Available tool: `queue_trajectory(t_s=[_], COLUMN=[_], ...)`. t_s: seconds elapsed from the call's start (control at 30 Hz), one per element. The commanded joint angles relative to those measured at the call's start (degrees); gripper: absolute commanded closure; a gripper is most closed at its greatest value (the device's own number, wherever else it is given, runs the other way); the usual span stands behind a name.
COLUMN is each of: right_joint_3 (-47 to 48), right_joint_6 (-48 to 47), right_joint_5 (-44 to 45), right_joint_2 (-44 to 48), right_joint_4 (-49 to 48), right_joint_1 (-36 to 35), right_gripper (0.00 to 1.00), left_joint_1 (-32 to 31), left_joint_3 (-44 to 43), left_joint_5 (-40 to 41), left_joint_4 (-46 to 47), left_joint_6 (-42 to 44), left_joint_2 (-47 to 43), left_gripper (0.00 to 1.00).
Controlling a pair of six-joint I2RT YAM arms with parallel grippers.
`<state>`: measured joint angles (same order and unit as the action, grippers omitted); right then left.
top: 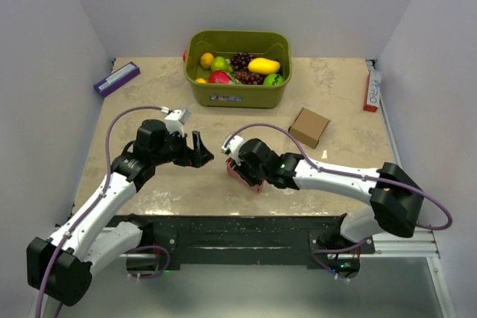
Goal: Fold the paper box
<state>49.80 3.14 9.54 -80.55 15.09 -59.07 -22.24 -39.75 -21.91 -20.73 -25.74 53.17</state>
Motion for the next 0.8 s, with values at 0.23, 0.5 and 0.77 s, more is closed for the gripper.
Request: queue_trajectory(t_s=[0.23,0.5,0.77], right_joint_3=[9.5,6.1,-3.1], right_joint_6=[-6.0,10.7,12.2], right_joint_5=[-2.7,1.0,4.1], right_joint_2=[-4.2,6.1,16.5], right_joint_4=[0.8,4.2,4.7], right_joint_1=[2.0,2.3,2.4], right_gripper=[0.40,0.27,0.15], left_joint_1=[0.1,-4.2,-13.2], left_joint_3=[1.8,0.1,-1.4], left_joint_5=[4.9,8.2,13.2], left_joint_4=[3.1,4.3,5.2], left_joint_6=[8.6,12.8,14.3], left_joint_2=[1.7,4.5,10.2], left_gripper=[0.12,0.13,0.13])
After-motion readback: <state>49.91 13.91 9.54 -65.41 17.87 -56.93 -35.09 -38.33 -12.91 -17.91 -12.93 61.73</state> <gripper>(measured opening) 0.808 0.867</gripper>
